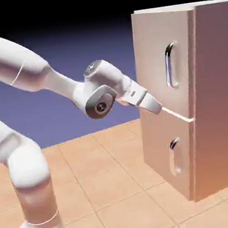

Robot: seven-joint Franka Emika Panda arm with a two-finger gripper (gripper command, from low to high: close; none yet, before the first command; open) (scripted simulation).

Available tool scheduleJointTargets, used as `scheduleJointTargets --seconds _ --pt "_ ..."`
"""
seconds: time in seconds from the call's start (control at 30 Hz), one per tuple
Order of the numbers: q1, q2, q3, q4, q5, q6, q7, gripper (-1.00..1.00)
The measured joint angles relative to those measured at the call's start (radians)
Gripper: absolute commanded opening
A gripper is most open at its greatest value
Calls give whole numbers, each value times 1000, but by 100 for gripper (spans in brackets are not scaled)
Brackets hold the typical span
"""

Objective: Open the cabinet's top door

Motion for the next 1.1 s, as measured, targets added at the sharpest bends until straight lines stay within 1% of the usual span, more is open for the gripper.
scheduleJointTargets --seconds 1.1 --pt "366 -213 -428 167 -1435 -59 1123 0"
